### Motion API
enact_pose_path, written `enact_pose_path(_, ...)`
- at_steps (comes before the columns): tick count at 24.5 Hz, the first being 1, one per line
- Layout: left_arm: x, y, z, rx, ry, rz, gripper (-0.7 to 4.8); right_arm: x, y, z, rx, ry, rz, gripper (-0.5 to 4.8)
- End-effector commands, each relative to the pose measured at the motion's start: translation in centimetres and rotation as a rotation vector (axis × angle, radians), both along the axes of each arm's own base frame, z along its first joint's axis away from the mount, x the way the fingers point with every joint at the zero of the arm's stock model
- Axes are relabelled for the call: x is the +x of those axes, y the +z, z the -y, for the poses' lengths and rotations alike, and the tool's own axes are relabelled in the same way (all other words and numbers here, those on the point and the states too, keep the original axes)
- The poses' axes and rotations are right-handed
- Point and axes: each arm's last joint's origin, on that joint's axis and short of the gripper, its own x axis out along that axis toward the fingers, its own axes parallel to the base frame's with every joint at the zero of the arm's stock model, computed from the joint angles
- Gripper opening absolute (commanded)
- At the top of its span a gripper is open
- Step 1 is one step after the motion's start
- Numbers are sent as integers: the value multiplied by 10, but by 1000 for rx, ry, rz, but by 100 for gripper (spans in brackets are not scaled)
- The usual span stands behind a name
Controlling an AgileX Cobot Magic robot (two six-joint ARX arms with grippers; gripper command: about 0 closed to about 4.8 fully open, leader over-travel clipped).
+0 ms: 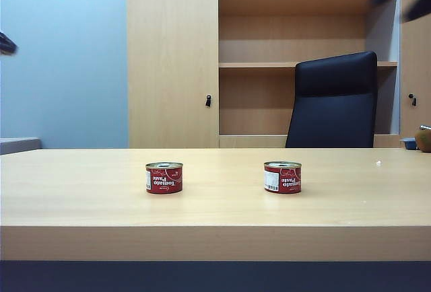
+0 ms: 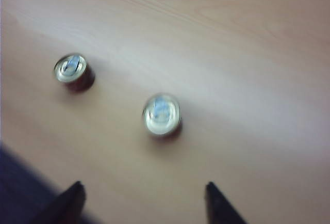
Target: Stack a can of tomatoes on the right onto the can of tomatoes on the left.
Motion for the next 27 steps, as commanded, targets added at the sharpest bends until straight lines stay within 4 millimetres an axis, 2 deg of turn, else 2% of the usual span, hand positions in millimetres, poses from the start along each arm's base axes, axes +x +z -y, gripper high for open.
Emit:
enact_pose_path(1,15,9,1,18,-31,1,-5,60,-12,-30,-102,-18,-49,378)
enact_pose_path(3,21,15,1,17,-31,-4,-5,102,-31,-50,-142,23,-94,424)
enact_pose_path(5,21,18,1,9,-31,4,-5,133,-57,-70,-167,56,-173,442)
enact_pose_path(7,21,18,0,9,-29,5,-5,155,-84,-84,-199,77,-265,457)
enact_pose_path(9,20,16,1,9,-30,-13,-5,165,-111,-96,-223,105,-341,464)
enact_pose_path(12,19,13,1,7,-31,-51,-5,166,-135,-106,-265,122,-409,468)
enact_pose_path(14,18,12,1,6,-33,-68,-5,166,-140,-106,-288,107,-421,466)
enact_pose_path(15,18,11,1,6,-33,-74,-5,166,-141,-106,-307,92,-420,444)
enact_pose_path(17,17,11,1,6,-33,-84,-5,166,-140,-104,-331,72,-417,328)
enact_pose_path(18,17,10,1,6,-34,-89,-5,166,-139,-104,-337,68,-416,285)
enact_pose_path(22,17,10,1,6,-33,-91,-5,165,-135,-104,-353,88,-407,187)
enact_pose_path(23,17,10,1,6,-34,-90,-5,164,-132,-106,-351,92,-398,171)
enact_pose_path(26,17,10,1,6,-33,-89,-5,162,-117,-115,-327,120,-354,170)
enact_pose_path(27,17,10,1,6,-33,-87,-5,163,-102,-128,-309,153,-315,170)
